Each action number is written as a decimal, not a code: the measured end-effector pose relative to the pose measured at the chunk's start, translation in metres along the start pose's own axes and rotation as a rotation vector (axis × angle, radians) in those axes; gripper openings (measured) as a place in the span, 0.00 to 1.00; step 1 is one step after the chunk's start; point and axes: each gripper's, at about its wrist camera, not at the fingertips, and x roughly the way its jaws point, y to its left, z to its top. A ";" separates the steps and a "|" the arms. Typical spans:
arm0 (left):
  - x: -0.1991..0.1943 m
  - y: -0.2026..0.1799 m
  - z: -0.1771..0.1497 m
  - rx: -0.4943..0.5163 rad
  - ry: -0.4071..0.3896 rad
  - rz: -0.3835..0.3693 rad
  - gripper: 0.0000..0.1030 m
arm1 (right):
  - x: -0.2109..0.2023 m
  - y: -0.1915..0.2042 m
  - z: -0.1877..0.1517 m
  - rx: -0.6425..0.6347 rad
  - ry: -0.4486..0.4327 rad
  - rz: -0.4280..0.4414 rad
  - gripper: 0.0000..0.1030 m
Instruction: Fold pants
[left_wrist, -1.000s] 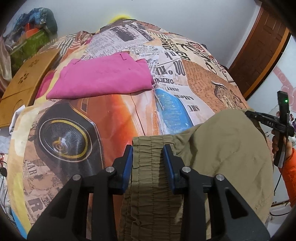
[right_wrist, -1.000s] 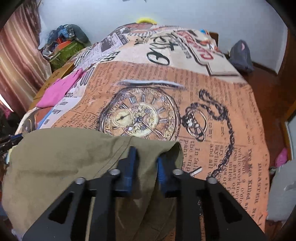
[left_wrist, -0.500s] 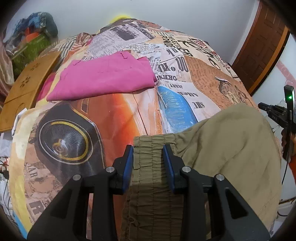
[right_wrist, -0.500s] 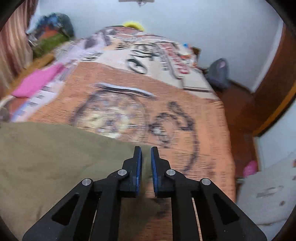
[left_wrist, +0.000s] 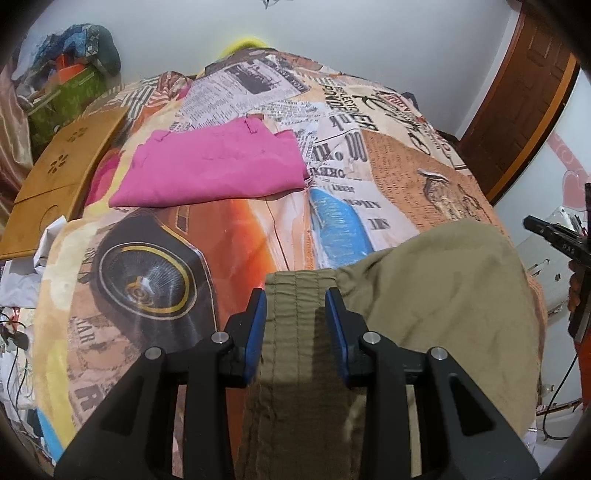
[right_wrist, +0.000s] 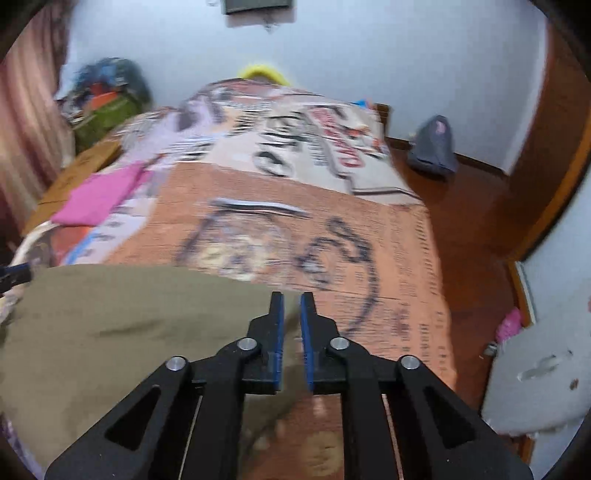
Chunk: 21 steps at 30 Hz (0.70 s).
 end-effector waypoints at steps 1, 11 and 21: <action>-0.004 -0.002 -0.002 0.004 -0.004 0.000 0.32 | 0.000 0.008 -0.002 0.002 -0.001 0.022 0.20; -0.005 -0.008 -0.036 0.016 0.030 0.023 0.43 | 0.039 0.040 -0.039 -0.026 0.101 0.095 0.29; -0.023 0.020 -0.051 -0.023 0.013 0.134 0.55 | 0.013 -0.004 -0.060 0.057 0.120 -0.073 0.33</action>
